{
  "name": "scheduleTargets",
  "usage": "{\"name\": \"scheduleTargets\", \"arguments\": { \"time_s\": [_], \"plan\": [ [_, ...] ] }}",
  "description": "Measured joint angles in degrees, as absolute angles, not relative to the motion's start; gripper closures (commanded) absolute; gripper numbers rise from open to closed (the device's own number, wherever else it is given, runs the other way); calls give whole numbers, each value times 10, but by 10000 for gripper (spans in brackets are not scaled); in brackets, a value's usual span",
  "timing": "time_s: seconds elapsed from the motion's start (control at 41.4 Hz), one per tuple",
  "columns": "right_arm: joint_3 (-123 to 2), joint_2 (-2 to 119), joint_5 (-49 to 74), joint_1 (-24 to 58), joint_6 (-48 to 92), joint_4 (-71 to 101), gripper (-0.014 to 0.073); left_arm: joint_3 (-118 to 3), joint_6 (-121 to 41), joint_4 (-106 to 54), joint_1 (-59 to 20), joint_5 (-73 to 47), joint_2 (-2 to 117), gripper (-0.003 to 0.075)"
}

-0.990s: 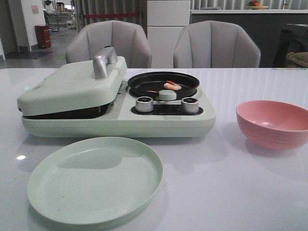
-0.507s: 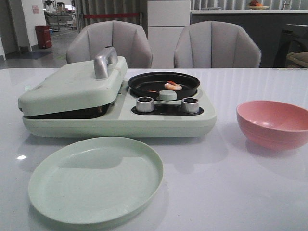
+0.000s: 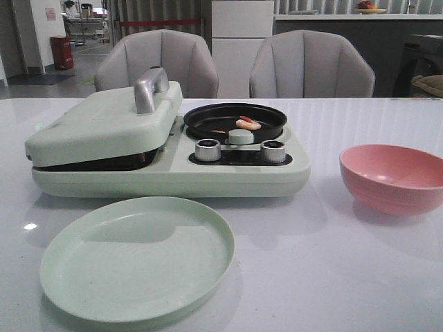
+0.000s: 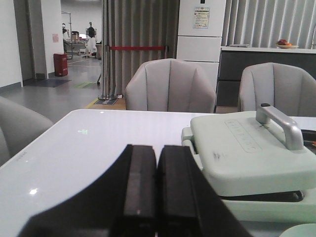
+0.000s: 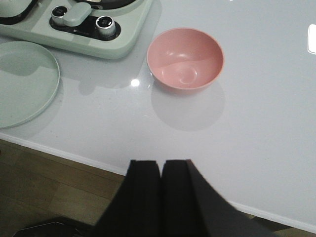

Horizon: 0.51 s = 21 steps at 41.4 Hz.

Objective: Make breakfast with bread and shrimp

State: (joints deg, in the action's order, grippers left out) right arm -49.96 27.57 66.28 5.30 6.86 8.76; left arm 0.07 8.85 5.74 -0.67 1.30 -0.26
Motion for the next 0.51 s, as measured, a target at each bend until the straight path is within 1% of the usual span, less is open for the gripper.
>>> {"name": "scheduleTargets", "arguments": {
  "time_s": [0.193, 0.507],
  "plan": [
    [-500, 276, 663, 53, 69, 88, 558, 1, 23, 12, -8, 13, -3, 619],
    [-500, 276, 663, 53, 69, 88, 558, 1, 15, 6, -8, 11, -3, 619]
  ]
}}
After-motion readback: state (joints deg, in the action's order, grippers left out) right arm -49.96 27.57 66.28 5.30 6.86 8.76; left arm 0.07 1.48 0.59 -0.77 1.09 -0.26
